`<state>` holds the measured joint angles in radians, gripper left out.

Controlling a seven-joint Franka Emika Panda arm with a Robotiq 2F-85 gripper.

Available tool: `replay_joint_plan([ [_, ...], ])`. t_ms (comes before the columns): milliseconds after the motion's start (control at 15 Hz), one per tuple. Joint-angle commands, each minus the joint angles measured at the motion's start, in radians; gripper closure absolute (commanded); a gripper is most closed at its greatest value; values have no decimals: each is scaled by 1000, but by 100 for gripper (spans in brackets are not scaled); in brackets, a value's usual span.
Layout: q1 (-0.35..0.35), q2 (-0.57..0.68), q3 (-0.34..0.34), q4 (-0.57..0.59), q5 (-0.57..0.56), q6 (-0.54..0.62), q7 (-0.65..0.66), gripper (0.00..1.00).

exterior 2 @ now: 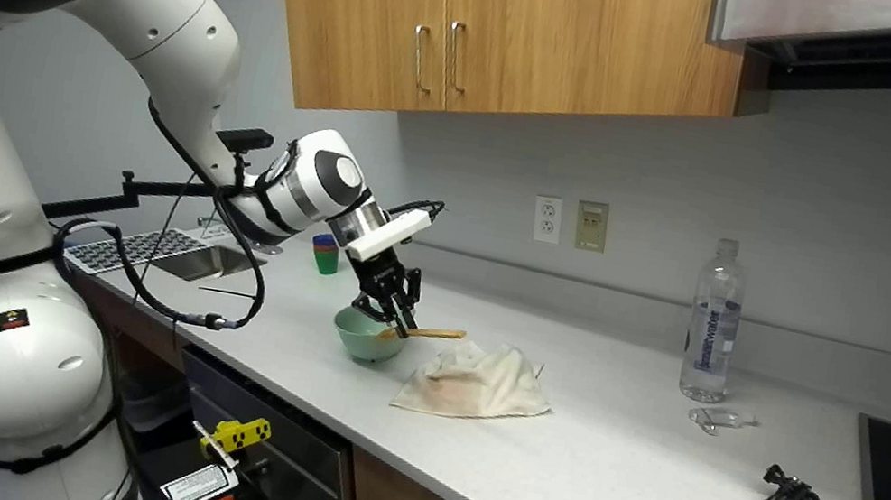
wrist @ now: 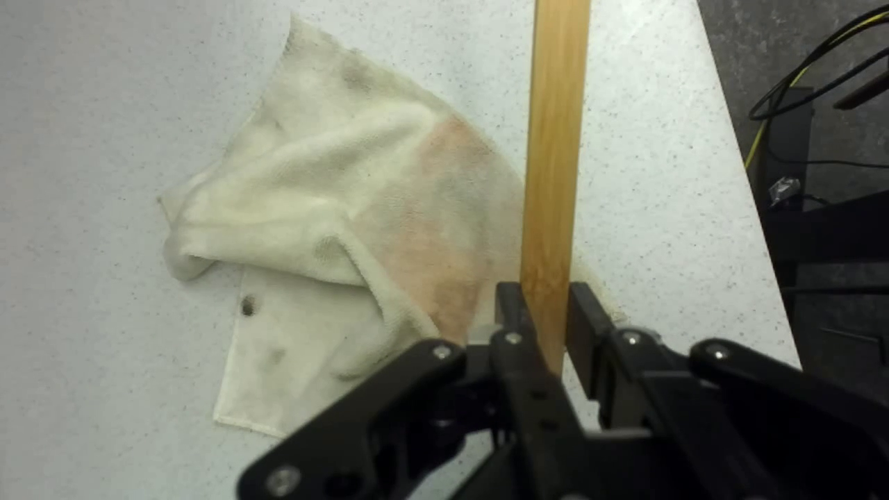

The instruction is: Use the spatula to stir the contents of the blue bowl

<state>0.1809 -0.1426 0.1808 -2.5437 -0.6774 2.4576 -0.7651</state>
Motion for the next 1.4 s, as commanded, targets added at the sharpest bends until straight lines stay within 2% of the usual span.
replay_joint_plan([
  [0, 6, -1, -5, 1, 2, -3, -2, 81],
  [67, 6, -1, -5, 1, 2, -3, -2, 81],
  [133, 6, -1, -5, 1, 2, -3, -2, 95],
  [600, 13, -47, 9, 51, -42, -32, 1, 95],
  [1067, 40, 21, 64, 167, -184, -32, 46, 95],
  [1333, 52, 46, 70, 199, -226, -16, 21, 95],
])
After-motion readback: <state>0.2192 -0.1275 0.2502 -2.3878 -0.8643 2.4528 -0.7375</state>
